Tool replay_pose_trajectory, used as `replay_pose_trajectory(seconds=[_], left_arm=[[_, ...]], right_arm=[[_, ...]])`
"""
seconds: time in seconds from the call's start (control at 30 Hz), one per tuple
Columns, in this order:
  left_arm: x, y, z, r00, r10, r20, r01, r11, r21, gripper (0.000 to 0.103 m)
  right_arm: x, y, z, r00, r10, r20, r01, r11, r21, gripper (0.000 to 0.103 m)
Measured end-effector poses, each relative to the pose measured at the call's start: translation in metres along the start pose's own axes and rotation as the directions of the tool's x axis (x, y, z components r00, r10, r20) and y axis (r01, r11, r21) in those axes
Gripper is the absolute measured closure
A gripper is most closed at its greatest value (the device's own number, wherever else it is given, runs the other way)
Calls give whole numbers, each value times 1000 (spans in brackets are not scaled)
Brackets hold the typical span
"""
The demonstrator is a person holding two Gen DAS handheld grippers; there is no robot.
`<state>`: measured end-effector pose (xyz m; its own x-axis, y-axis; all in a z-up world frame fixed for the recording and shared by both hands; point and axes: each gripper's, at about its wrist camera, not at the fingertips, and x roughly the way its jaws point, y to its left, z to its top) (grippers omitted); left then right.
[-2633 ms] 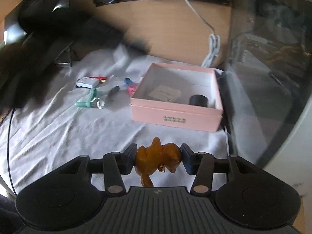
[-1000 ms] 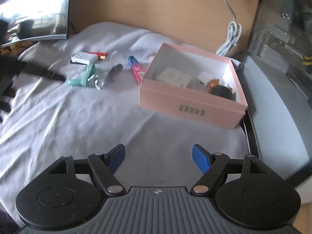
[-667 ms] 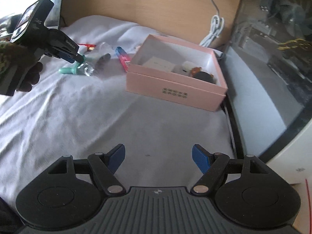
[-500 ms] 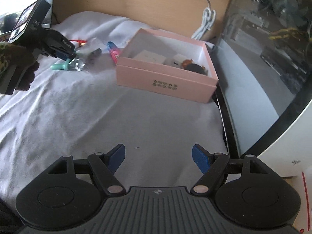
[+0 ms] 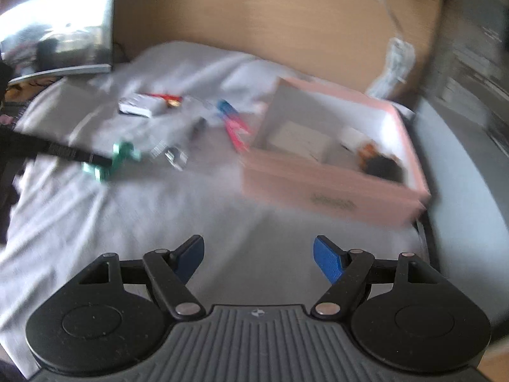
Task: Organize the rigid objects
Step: 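Grasp the clear plastic bag with the black item using the right gripper, then grasp the mint-green plastic part with the left gripper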
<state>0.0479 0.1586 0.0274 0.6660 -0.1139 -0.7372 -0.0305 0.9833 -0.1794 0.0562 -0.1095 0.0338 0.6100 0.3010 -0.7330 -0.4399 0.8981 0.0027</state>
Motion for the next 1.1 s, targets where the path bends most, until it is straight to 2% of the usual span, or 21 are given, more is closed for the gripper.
replay_pose_trajectory(seconds=[0.17, 0.27, 0.37, 0.47, 0.53, 0.6, 0.63, 0.67, 0.7, 0.8, 0.93, 1.1], left_arm=[[-10, 6, -21, 998, 17, -62, -19, 1000, -24, 89], [-14, 8, -30, 997, 16, -71, -18, 999, -31, 89], [-16, 9, -31, 997, 9, -79, -12, 999, -32, 89], [-18, 10, -33, 997, -1, -80, -2, 999, -33, 89], [-19, 11, -34, 997, -9, -80, 6, 999, -34, 89], [-19, 13, -35, 997, -16, -77, 14, 1000, -28, 89], [-19, 13, -35, 997, -17, -76, 15, 1000, -23, 89], [-19, 12, -35, 997, -17, -74, 15, 1000, -17, 89], [-19, 11, -36, 997, -15, -73, 15, 1000, -8, 89], [-19, 8, -36, 997, -18, -74, 19, 1000, 20, 89], [-24, 6, -38, 996, -52, -75, 54, 998, 18, 88], [-40, 0, -31, 999, -51, -2, 51, 998, 25, 87]], right_arm=[[29, 32, 45, 992, 120, 48, -117, 992, -50, 27], [56, 56, 71, 985, 156, 74, -149, 985, -89, 27], [95, 73, 94, 985, 162, 54, -158, 985, -73, 27], [138, 85, 110, 993, 113, 21, -111, 992, -66, 27], [159, 89, 113, 995, 102, -21, -103, 993, -61, 33], [167, 91, 112, 992, 113, -58, -116, 992, -48, 58], [164, 91, 110, 990, 130, -57, -133, 990, -45, 64], [160, 90, 109, 988, 140, -62, -142, 989, -45, 77], [156, 90, 107, 985, 152, -77, -156, 987, -45, 82], [134, 83, 94, 979, 183, -91, -188, 981, -47, 83], [89, 68, 64, 979, 184, -92, -191, 979, -77, 83], [41, 45, 19, 988, 118, -100, -126, 989, -75, 83]])
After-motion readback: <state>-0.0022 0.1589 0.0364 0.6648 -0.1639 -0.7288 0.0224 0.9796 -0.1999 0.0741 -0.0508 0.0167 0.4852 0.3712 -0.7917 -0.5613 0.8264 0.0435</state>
